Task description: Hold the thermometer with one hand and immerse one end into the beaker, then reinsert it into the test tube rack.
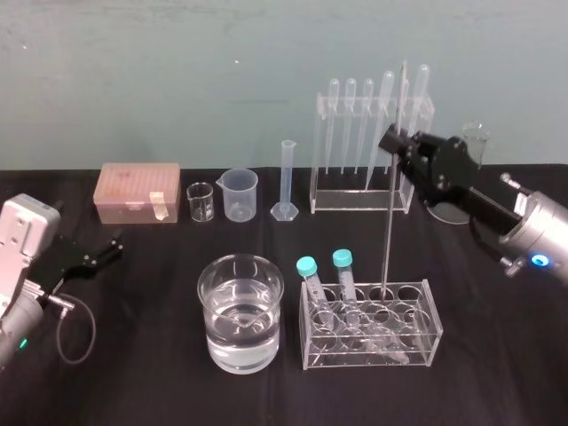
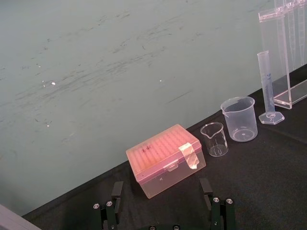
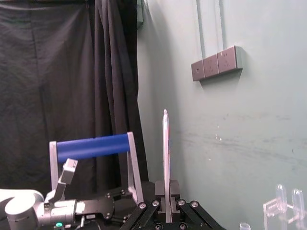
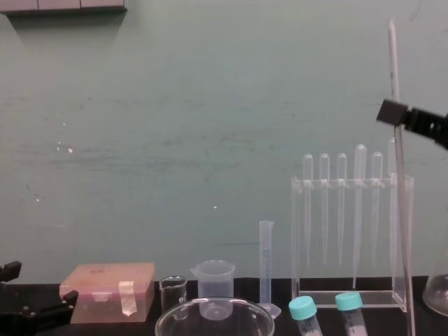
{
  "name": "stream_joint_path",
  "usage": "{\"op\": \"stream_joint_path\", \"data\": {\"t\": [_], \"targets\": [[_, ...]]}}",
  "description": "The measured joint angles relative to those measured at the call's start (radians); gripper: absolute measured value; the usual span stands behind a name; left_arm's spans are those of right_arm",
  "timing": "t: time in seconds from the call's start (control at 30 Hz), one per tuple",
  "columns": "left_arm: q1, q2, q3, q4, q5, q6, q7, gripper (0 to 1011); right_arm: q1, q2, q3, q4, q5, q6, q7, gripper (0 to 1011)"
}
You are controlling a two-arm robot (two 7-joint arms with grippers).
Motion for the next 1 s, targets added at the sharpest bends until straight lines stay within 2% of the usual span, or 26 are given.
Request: {"op": "stream_joint_path", "data": {"t": [0.4, 1.0], "targets": [[0.0, 0.0, 0.0, 0.0, 0.0, 0.0, 0.0, 1008, 0.018, -0.029, -0.037, 0.081, -0.061, -0.019, 0.035, 56], [0.0, 0.0, 0.0, 0.0, 0.0, 0.0, 0.0, 1008, 0.021, -0.051, -0.044, 0.124, -0.098, -0.027, 0.034, 56]]}}
